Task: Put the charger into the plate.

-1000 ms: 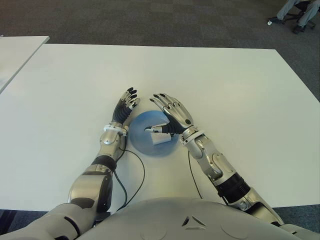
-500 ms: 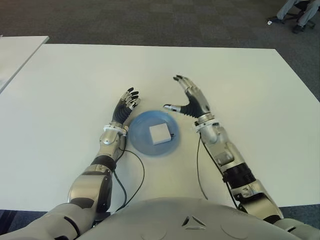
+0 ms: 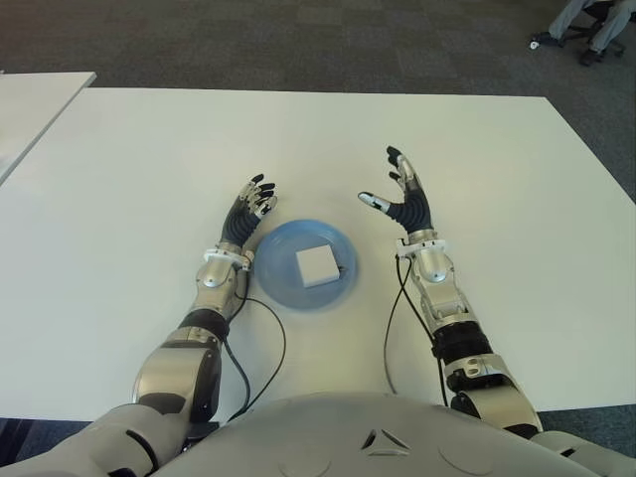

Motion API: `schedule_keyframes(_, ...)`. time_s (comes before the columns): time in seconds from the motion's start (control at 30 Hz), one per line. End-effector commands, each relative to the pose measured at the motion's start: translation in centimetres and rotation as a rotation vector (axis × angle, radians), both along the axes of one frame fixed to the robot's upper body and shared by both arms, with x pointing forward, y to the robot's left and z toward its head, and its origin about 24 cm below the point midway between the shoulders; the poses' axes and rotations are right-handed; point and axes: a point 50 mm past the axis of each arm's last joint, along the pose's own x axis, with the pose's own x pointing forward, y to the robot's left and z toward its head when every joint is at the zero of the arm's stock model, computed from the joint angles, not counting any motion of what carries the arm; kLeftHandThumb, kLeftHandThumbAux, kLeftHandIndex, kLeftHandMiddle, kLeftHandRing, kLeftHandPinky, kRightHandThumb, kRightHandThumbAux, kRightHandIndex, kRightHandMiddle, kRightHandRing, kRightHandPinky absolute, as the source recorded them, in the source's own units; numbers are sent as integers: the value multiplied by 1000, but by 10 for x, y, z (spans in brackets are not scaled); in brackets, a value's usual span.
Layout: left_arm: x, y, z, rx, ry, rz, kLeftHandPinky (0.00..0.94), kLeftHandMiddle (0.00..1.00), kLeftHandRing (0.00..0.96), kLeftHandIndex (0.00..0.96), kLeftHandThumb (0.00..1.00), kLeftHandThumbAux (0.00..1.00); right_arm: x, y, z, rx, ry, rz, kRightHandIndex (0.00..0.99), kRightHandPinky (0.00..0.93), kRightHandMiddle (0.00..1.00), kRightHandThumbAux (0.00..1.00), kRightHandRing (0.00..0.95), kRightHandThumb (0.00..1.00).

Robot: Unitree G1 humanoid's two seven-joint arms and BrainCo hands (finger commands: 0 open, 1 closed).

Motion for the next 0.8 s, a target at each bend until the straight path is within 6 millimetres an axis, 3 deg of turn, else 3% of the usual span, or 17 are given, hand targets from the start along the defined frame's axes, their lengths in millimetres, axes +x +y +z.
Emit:
schedule_keyframes(0.03, -34, 9, -35, -2, 187, 27, 138, 192, 179, 37, 0, 489, 4, 2, -4, 92, -12, -11, 70, 0, 84, 747, 30, 2)
schedule_keyframes(0.3, -35, 12, -35, 8, 191, 27, 129, 191, 178, 32, 0, 482, 3, 6, -12, 156, -3, -15, 123, 12, 123, 816, 58, 0)
schedule_keyframes(0.8, -35, 14, -34, 35, 189, 28, 146, 197, 185, 28, 0, 477, -3, 21, -27, 211, 34, 12, 135, 89, 143, 804, 95, 10)
